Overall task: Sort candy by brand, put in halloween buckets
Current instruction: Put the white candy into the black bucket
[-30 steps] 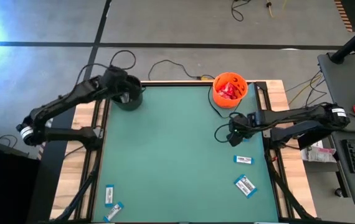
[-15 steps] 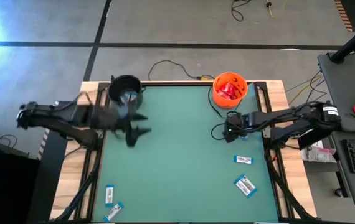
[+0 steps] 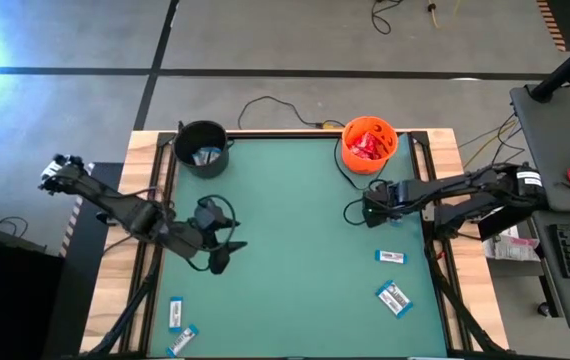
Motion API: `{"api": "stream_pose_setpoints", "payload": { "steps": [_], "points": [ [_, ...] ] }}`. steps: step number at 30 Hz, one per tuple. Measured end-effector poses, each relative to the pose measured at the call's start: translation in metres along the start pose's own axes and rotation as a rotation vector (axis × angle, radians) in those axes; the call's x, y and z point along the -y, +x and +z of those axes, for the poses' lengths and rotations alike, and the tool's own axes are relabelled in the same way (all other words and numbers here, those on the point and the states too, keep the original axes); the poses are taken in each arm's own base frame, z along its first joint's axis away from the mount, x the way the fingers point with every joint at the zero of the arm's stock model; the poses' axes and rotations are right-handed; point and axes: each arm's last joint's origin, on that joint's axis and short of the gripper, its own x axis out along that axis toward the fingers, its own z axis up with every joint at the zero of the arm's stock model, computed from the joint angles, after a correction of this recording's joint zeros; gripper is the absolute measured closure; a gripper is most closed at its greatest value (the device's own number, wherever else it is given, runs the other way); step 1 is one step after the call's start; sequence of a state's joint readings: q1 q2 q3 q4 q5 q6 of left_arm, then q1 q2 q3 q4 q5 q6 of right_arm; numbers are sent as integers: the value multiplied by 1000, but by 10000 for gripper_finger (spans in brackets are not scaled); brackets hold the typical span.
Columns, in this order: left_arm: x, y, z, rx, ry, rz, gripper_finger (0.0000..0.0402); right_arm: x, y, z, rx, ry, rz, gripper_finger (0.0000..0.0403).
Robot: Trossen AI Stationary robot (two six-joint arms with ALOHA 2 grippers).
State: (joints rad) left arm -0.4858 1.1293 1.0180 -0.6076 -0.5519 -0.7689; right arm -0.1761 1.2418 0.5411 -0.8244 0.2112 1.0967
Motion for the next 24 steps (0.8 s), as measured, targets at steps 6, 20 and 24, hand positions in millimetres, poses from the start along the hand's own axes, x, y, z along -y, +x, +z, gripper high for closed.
{"api": "stream_pose_setpoints", "payload": {
  "steps": [6,20,24],
  "points": [
    [7,15,-8,-34,32,30,128,-29,-11,-2,32,-28,273,184],
    [20,78,-10,-143,218,-117,95,-97,-85,-49,225,-398,1060,184],
    [12,114,-10,-175,382,-164,95,-89,-105,-66,273,-495,1061,184]
  ]
}}
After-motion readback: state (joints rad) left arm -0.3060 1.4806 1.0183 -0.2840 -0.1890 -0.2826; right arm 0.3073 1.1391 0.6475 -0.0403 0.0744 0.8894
